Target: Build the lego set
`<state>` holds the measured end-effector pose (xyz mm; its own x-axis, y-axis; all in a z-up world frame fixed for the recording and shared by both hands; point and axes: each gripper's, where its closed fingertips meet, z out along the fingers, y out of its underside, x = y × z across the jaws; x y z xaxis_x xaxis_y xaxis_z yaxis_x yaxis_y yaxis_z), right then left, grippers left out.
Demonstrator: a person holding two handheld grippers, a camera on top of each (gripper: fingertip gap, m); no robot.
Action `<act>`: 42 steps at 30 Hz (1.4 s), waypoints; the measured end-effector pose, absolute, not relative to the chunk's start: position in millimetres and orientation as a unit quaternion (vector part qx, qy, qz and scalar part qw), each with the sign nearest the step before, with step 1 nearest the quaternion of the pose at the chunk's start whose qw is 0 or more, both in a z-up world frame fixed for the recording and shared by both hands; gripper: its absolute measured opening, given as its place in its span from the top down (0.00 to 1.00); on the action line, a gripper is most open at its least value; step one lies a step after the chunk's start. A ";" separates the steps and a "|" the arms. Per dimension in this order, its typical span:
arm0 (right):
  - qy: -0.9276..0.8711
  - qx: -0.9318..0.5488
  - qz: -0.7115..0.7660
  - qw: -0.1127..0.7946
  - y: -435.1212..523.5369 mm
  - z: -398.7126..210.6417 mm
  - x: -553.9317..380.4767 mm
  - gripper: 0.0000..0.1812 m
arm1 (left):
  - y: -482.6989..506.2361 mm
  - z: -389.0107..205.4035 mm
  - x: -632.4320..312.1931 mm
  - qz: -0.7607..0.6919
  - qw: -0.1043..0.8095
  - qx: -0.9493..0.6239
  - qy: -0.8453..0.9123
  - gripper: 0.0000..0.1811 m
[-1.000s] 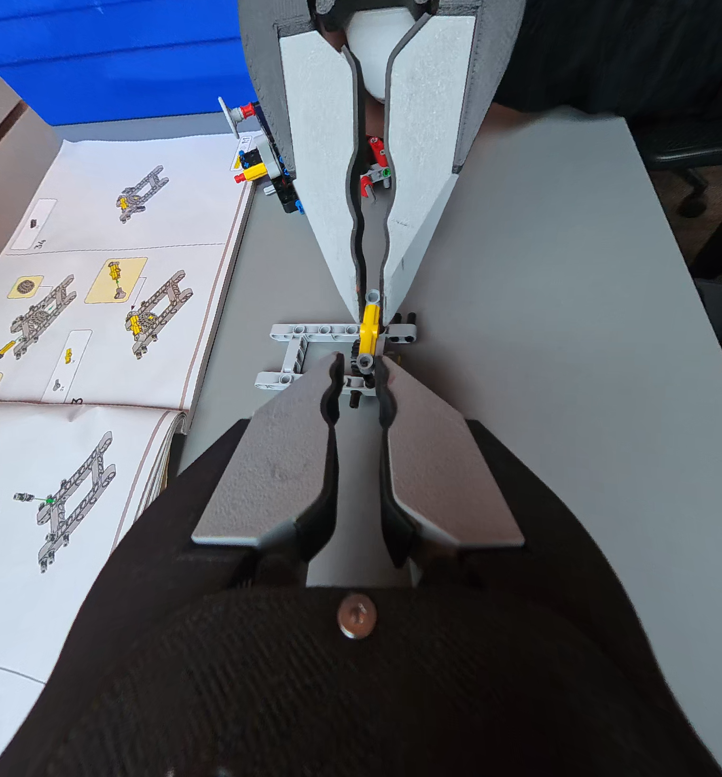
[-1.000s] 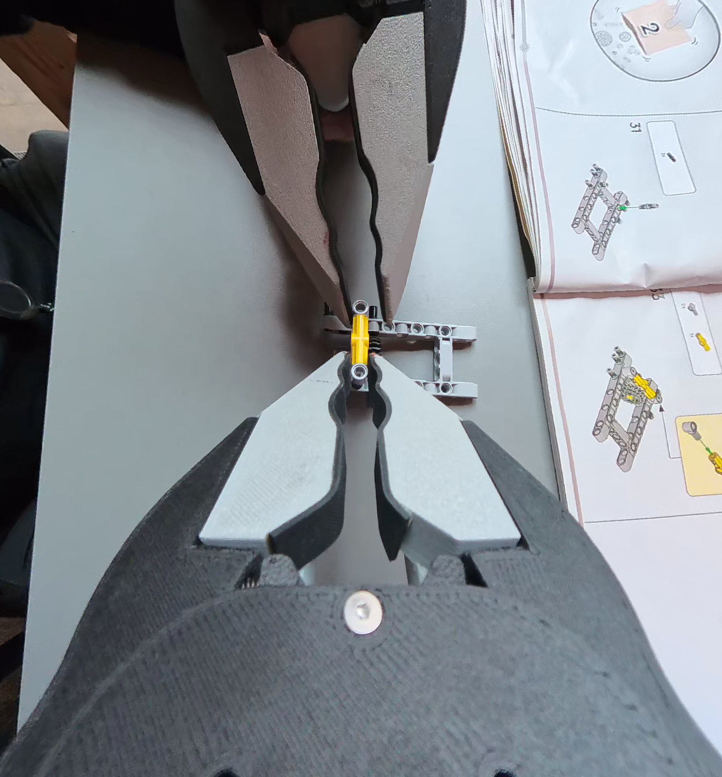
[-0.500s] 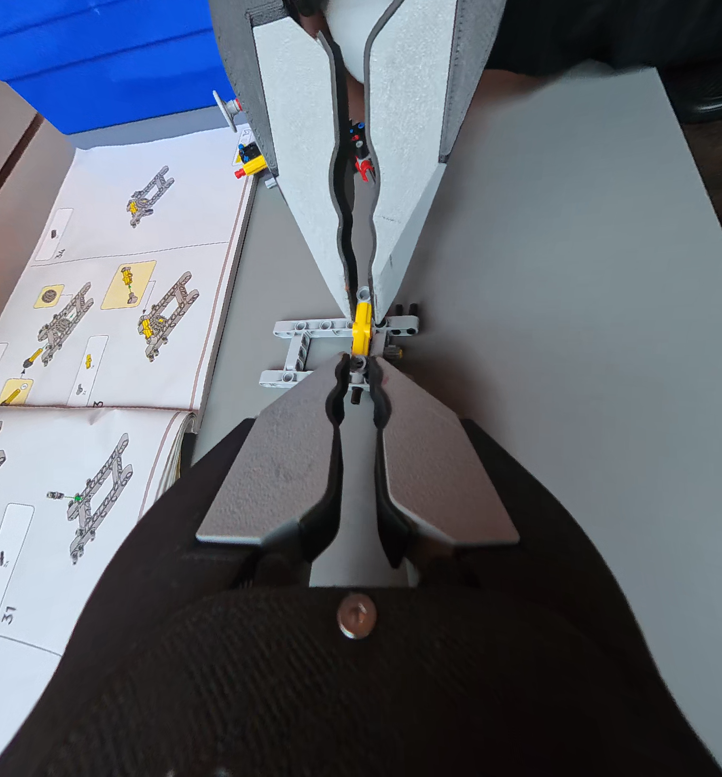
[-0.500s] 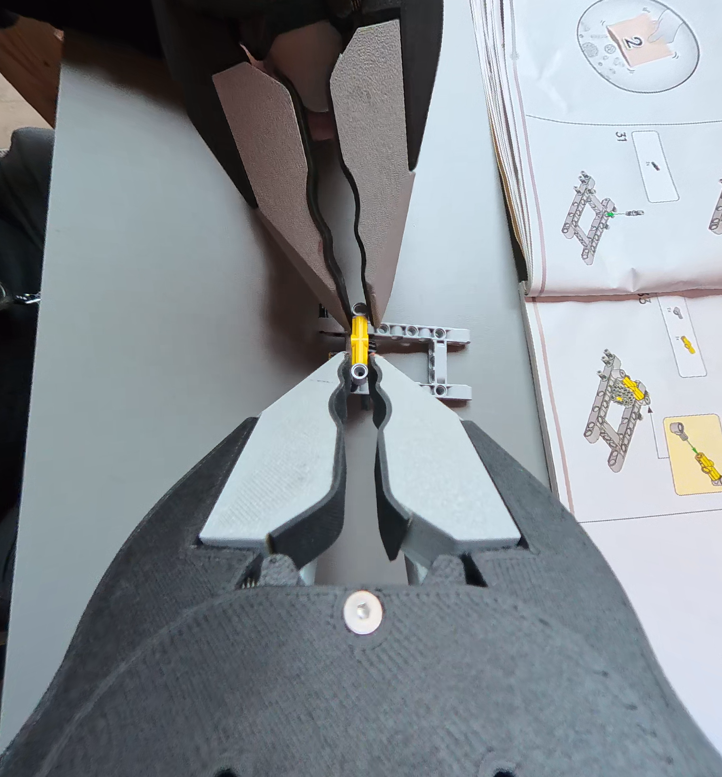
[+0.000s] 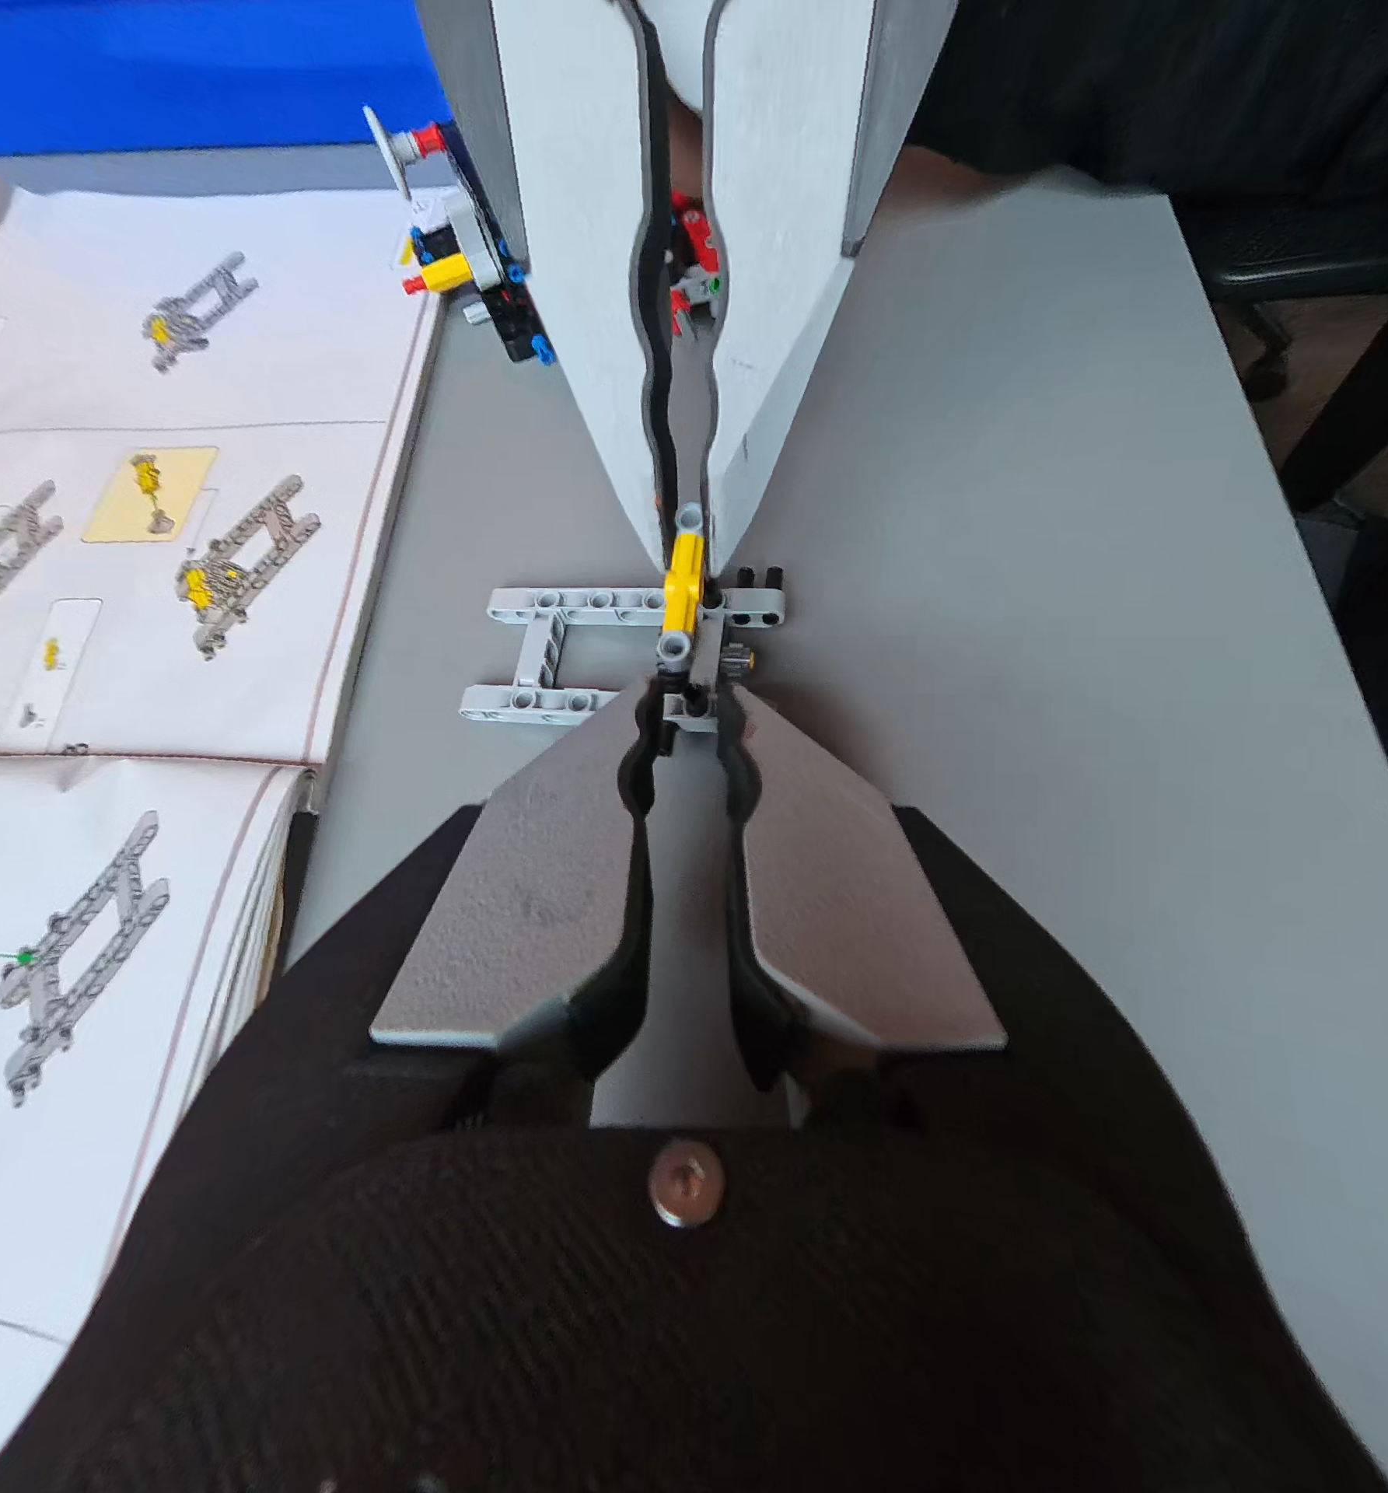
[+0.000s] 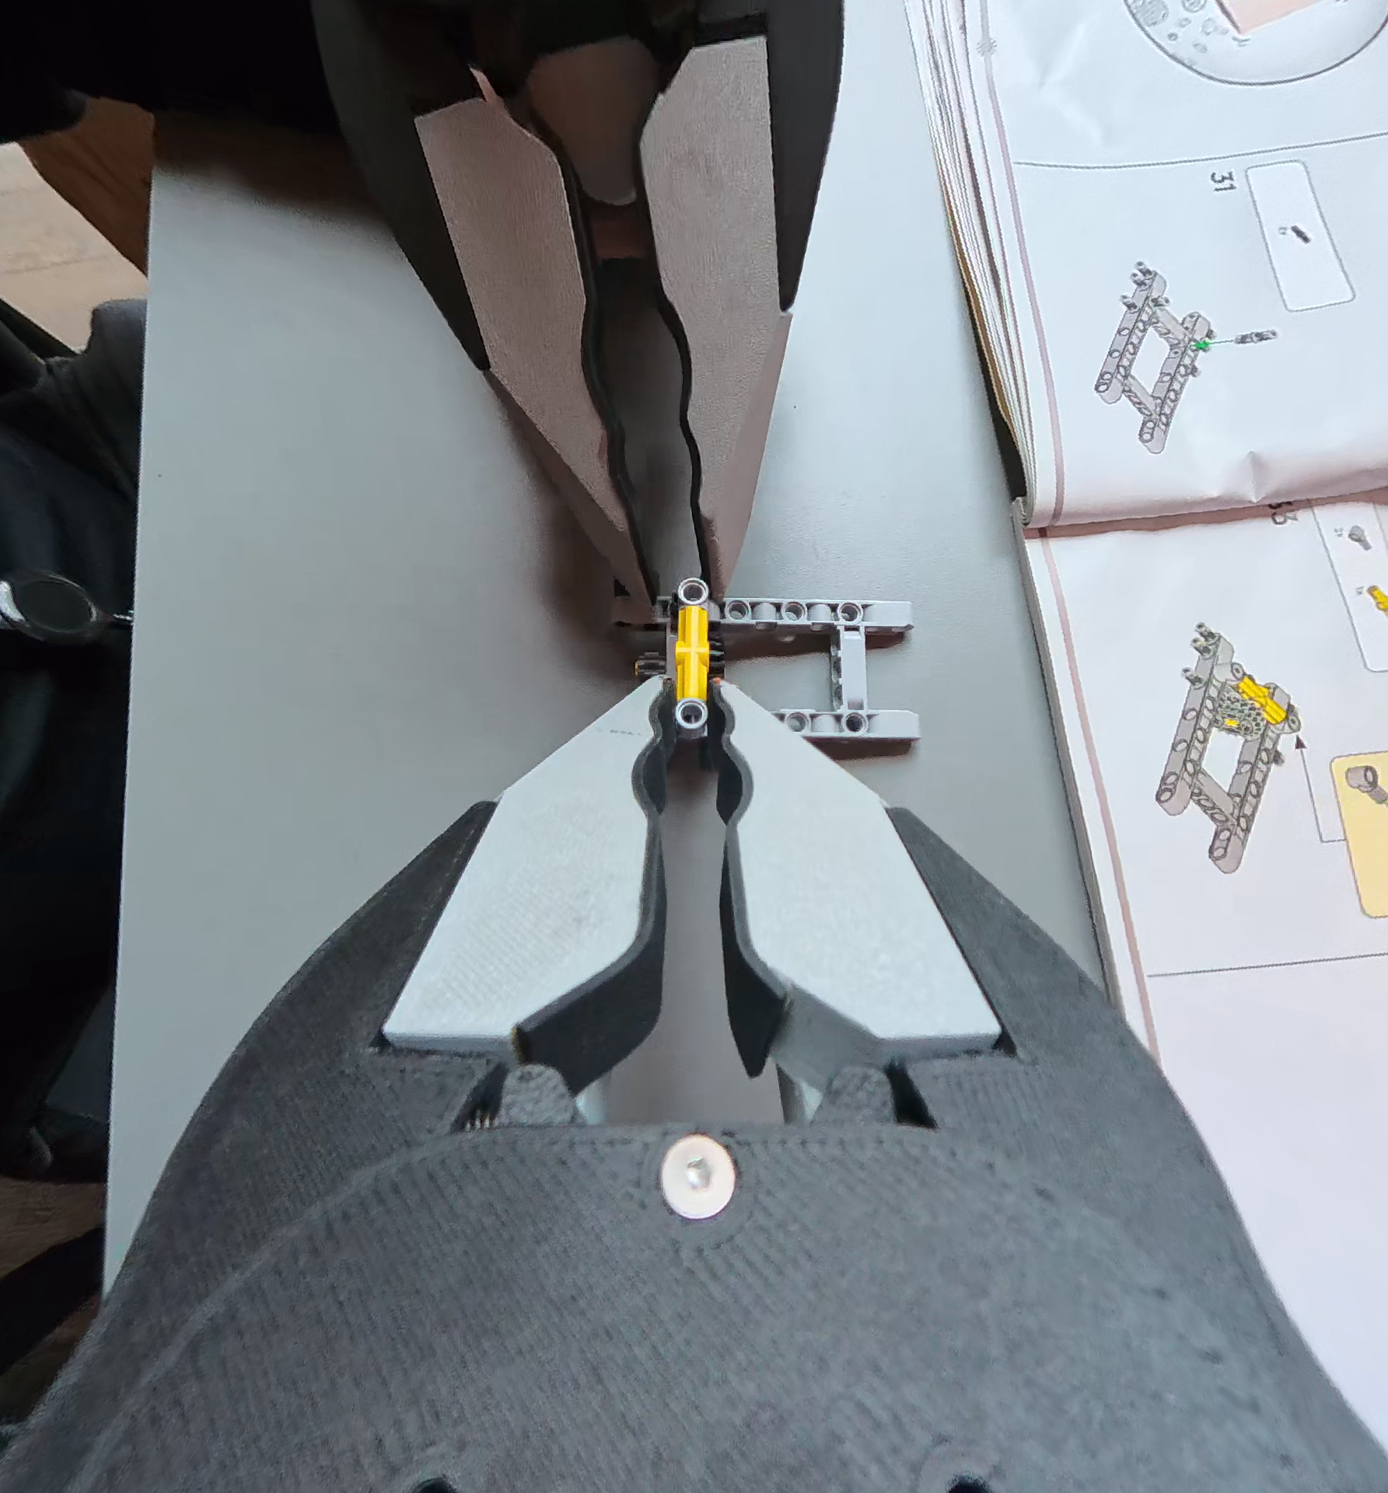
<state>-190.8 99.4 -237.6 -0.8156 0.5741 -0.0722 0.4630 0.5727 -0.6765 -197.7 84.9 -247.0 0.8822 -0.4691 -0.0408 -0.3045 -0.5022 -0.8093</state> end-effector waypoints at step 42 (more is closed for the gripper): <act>-0.893 -0.245 0.367 0.090 98.6 -241.2 -189.7 0.97 | 87.8 -235.2 -195.9 -0.161 0.458 -0.856 0.179 0.97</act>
